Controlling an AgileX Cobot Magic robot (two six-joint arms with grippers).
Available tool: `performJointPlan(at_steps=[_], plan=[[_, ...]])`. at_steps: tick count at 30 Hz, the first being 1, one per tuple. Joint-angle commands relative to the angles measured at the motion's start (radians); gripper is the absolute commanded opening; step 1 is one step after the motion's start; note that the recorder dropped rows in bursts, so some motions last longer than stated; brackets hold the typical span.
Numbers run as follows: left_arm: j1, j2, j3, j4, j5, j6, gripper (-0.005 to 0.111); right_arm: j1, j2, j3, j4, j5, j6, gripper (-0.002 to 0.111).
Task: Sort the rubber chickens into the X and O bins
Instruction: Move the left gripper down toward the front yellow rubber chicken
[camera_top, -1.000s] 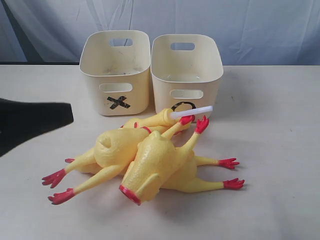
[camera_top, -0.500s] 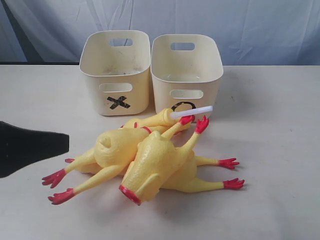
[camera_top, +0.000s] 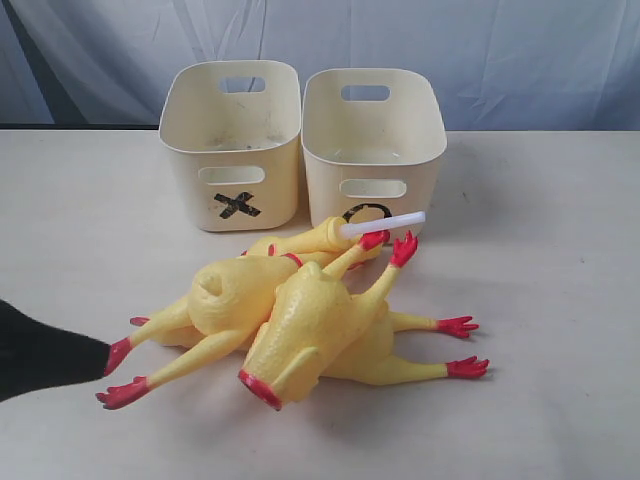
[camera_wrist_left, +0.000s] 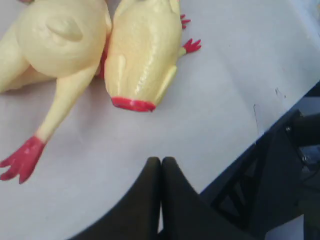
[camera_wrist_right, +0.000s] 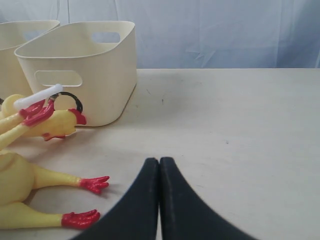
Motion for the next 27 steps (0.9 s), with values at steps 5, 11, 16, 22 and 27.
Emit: performJointPlan(at_steps=[5,11,16,22,27], plan=[[-0.222,-0.017,-0.010,0.045,-0.072,-0.142,0.000,-0.005,-0.006,0.002,0.000,-0.008,0.000,-0.001],[-0.407,0.006,-0.060,0.165,-0.207,-0.263,0.000,-0.005,-0.006,0.002,0.000,-0.008,0.000,-0.001],[-0.527,0.079,-0.084,0.282,-0.344,-0.274,0.000,-0.005,-0.006,0.002,0.000,-0.008,0.000,-0.001],[-0.631,0.211,-0.084,0.391,-0.453,-0.274,0.000,-0.005,-0.006,0.002,0.000,-0.008,0.000,-0.001],[-0.735,0.308,-0.084,0.466,-0.478,-0.272,0.000,-0.005,-0.006,0.002,0.000,-0.008,0.000,-0.001]])
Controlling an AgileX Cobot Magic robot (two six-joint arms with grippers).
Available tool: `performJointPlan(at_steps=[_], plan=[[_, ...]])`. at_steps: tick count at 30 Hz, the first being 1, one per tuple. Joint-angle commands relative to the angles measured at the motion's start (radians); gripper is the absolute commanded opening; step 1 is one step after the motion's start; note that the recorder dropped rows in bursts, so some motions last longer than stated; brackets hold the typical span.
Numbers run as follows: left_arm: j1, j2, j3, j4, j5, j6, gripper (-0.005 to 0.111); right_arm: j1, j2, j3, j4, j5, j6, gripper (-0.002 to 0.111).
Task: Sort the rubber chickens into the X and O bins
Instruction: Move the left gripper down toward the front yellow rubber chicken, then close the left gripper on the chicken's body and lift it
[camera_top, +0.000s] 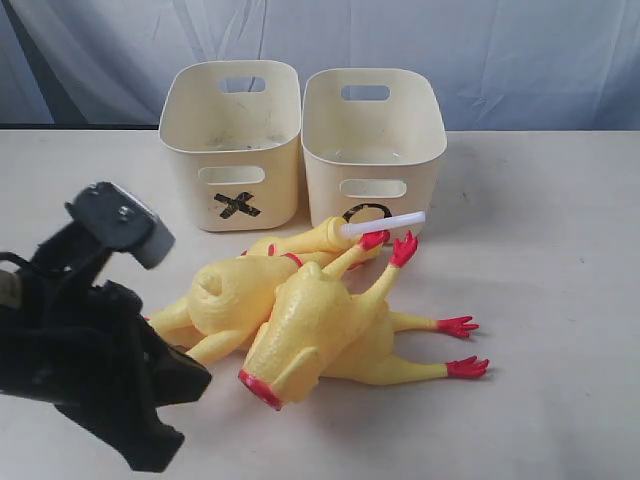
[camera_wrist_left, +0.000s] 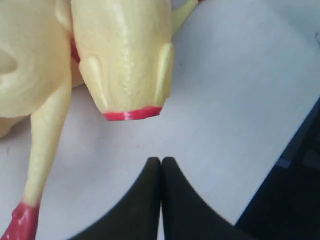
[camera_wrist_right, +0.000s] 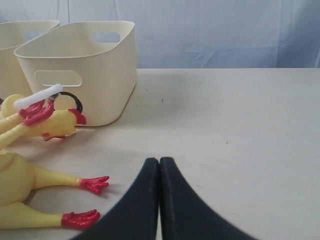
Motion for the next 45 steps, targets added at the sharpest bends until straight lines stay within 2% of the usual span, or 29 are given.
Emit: performJointPlan(at_steps=[1,6,9,11,14,19,21,29,32,37,45], plan=[[-0.107,0.080,-0.005,0.089,-0.026,0.003,0.000,-0.005,-0.006,0.002,0.000,-0.008,0.000,-0.001],[-0.211,0.105,-0.005,0.223,-0.060,0.001,0.000,-0.005,-0.006,0.002,0.000,-0.008,0.000,-0.001],[-0.245,0.105,-0.005,0.300,-0.111,0.003,0.001,-0.005,-0.006,0.002,0.000,-0.008,0.000,-0.001],[-0.258,0.105,-0.005,0.353,-0.138,0.003,0.005,-0.005,-0.006,0.002,0.000,-0.008,0.000,-0.001],[-0.269,0.105,-0.005,0.380,-0.167,0.005,0.018,-0.005,-0.006,0.002,0.000,-0.008,0.000,-0.001],[-0.269,0.105,-0.005,0.380,-0.192,0.005,0.048,-0.005,-0.006,0.002,0.000,-0.008,0.000,-0.001],[-0.269,0.105,-0.005,0.380,-0.192,0.028,0.055,-0.005,-0.006,0.002,0.000,-0.008,0.000,-0.001],[-0.269,0.107,-0.003,0.380,-0.202,0.350,0.056,-0.005,-0.006,0.002,0.000,-0.008,0.000,-0.001],[-0.269,0.111,-0.003,0.383,-0.221,0.413,0.056,-0.005,-0.006,0.002,0.000,-0.008,0.000,-0.001],[-0.269,0.166,-0.003,0.383,-0.245,0.423,0.052,-0.005,-0.006,0.002,0.000,-0.008,0.000,-0.001],[-0.269,0.272,-0.003,0.356,-0.289,0.409,0.052,-0.005,-0.006,0.002,0.000,-0.008,0.000,-0.001]])
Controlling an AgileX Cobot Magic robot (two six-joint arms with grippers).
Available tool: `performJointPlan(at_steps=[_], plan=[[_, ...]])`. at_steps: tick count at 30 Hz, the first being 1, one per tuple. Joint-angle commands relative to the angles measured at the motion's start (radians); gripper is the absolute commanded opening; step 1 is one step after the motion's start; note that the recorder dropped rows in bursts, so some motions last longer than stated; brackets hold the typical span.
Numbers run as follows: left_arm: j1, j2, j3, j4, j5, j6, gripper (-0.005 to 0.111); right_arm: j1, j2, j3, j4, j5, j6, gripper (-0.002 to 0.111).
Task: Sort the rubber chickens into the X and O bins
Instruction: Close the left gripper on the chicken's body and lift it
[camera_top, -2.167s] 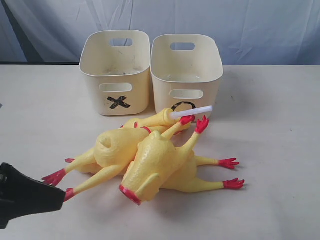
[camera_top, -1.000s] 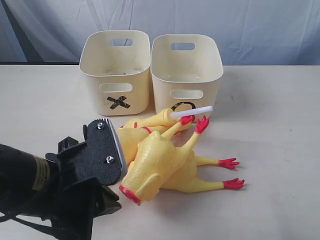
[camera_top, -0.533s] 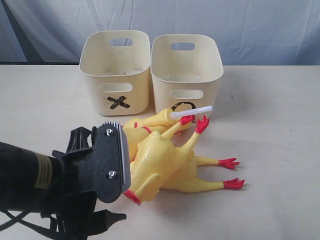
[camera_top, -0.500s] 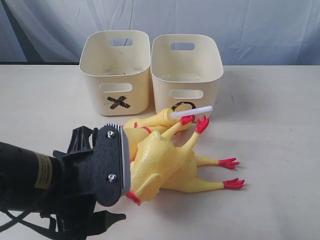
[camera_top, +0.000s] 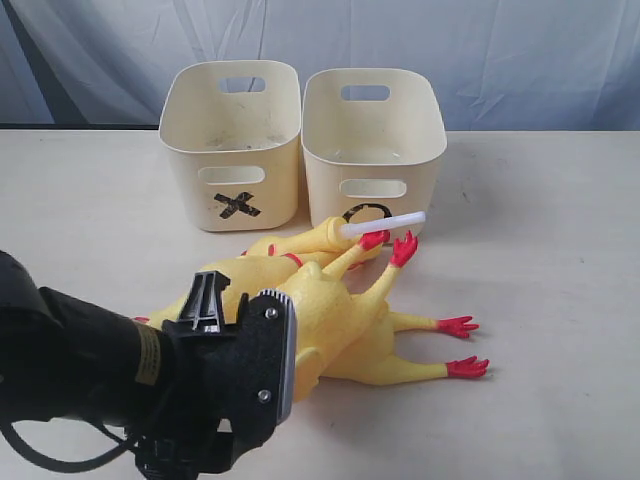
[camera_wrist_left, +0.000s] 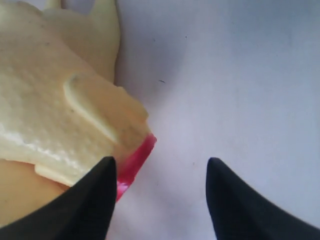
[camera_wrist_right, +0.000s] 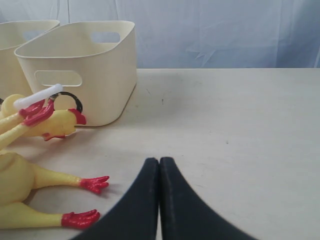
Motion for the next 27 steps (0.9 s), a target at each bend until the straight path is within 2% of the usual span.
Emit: performJointPlan(at_steps=[1,5,9,12,17,19,25,27], plan=[[-0.006,0.011,-0.003,-0.039,-0.022,-0.031,0.052,-0.005,-0.006,0.002,0.000,-0.008,0.000,-0.001],[-0.006,0.007,-0.003,-0.039,-0.010,-0.066,0.052,-0.005,-0.006,0.002,0.000,-0.008,0.000,-0.001],[-0.006,0.007,-0.003,0.034,-0.045,-0.080,0.052,-0.005,-0.006,0.002,0.000,-0.008,0.000,-0.001],[-0.004,0.005,-0.003,0.086,-0.144,-0.171,0.052,-0.005,-0.006,0.002,0.000,-0.008,0.000,-0.001],[-0.004,0.005,-0.003,0.080,-0.339,-0.243,0.053,-0.005,-0.006,0.002,0.000,-0.008,0.000,-0.001],[-0.004,0.005,-0.003,0.043,-0.404,-0.243,0.056,-0.005,-0.006,0.002,0.000,-0.008,0.000,-0.001],[0.041,0.005,-0.003,-0.327,-0.589,-0.243,0.081,-0.005,-0.006,0.002,0.000,-0.008,0.000,-0.001],[0.049,0.005,-0.003,-0.418,-0.603,-0.240,0.090,-0.005,-0.006,0.002,0.000,-0.008,0.000,-0.001]])
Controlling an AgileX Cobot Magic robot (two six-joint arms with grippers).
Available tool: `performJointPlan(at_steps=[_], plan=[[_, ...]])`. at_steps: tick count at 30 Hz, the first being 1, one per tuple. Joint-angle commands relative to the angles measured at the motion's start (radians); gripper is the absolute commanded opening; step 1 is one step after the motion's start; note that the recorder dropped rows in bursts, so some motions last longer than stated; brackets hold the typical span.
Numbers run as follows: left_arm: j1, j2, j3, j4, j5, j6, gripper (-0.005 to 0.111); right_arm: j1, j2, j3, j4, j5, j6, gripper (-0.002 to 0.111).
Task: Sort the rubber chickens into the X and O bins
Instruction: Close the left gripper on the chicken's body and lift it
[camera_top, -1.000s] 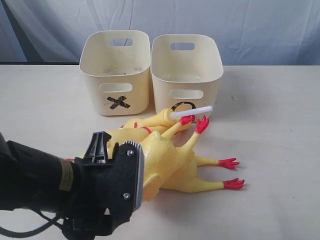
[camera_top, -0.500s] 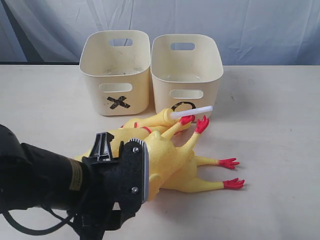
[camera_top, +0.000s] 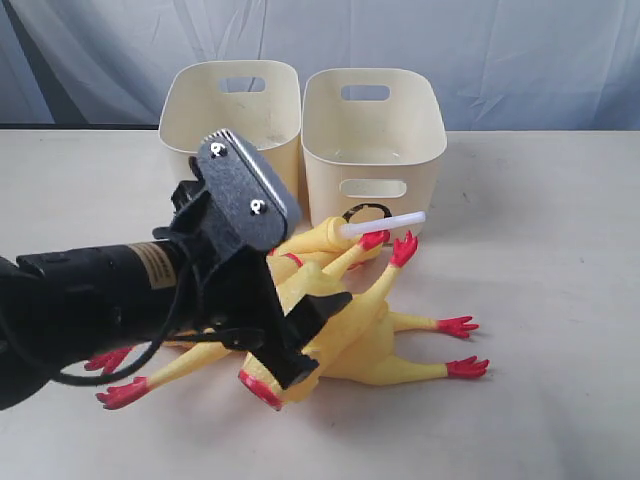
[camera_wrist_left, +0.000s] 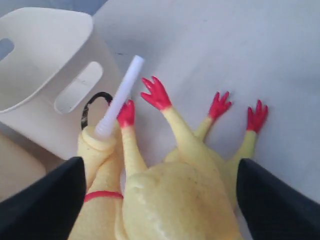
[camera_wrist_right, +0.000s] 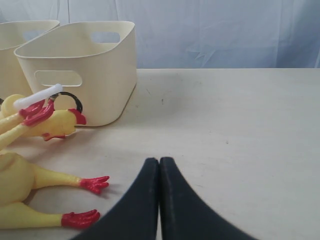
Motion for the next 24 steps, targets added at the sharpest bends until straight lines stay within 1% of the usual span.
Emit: performJointPlan(at_steps=[1,2,4,12,24], plan=[[0.015,-0.004,-0.003,-0.178,-0.053,-0.004,0.093,-0.005,-0.006,0.002,0.000,-0.008,0.000,-0.001],[0.015,-0.004,-0.005,-0.202,-0.042,-0.004,0.097,-0.005,-0.006,0.002,0.000,-0.008,0.000,-0.001],[0.015,-0.004,-0.005,-0.220,-0.034,-0.004,0.099,-0.005,-0.006,0.002,0.000,-0.008,0.000,-0.001],[0.012,0.003,-0.005,-0.248,-0.031,-0.006,0.099,-0.005,-0.006,0.002,0.000,-0.008,0.000,-0.001],[0.012,0.115,-0.013,-0.250,-0.031,-0.006,0.099,-0.005,-0.006,0.002,0.000,-0.008,0.000,-0.001]])
